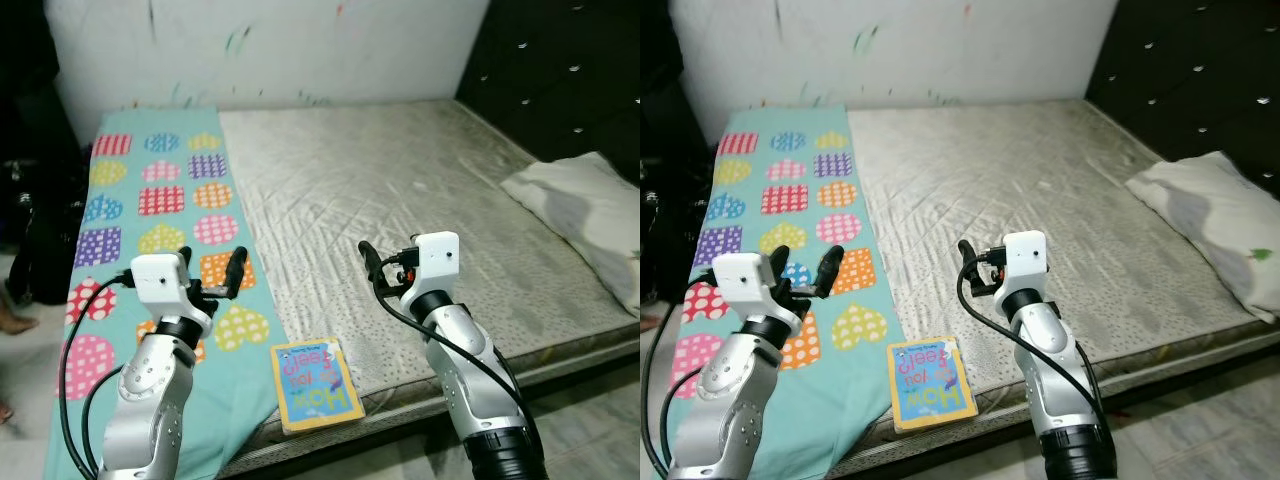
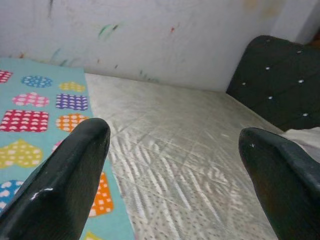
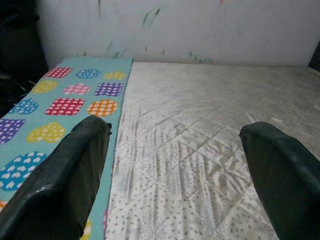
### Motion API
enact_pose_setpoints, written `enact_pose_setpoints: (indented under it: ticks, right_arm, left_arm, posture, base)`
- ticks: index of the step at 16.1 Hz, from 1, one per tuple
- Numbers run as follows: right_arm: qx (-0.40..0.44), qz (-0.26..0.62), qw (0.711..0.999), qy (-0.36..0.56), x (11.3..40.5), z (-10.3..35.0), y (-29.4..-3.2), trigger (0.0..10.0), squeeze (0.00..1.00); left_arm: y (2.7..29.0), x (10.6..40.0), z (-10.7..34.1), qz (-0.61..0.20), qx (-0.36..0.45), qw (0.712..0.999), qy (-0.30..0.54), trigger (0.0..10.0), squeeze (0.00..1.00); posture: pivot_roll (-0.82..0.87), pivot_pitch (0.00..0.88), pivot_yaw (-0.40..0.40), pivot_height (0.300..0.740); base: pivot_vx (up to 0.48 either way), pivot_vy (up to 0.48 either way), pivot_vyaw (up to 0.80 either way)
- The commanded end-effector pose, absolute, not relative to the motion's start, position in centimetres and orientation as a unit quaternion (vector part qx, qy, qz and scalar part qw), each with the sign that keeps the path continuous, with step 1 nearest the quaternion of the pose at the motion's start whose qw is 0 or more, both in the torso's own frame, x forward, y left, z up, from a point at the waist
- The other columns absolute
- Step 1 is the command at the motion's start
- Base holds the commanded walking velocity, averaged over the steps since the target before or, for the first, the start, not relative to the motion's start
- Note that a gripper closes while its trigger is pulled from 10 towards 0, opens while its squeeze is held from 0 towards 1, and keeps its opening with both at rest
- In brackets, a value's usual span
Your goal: Clean up the room
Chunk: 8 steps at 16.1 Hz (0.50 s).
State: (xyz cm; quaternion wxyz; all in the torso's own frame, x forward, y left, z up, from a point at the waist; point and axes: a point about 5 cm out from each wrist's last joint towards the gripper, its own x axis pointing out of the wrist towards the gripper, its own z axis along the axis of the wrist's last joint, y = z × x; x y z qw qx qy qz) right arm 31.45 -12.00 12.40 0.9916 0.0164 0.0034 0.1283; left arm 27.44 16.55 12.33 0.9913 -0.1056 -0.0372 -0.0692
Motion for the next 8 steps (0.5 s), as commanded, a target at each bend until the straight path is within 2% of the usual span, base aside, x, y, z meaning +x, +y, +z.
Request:
enact_pose_setpoints:
  ticks: [1, 8]
  right_arm:
    - [0.014, 0.126, 0.992, -0.004, 31.51, 12.77, -12.20, 10.0, 0.00]
    - [0.011, 0.123, 0.992, -0.002, 31.42, 12.55, -12.47, 10.0, 0.00]
  left_arm:
    - [16.47, 27.53, 12.62, -0.069, -0.102, 0.992, -0.040, 10.0, 0.00]
    - [16.80, 27.73, 12.22, -0.036, -0.095, 0.994, -0.027, 10.0, 0.00]
  posture:
    - [-0.09, 0.000, -0.060, 0.740]
    - [-0.09, 0.000, -0.059, 0.740]
  base:
    - [0.289, 0.000, 0.00]
    - [0.000, 0.000, 0.00]
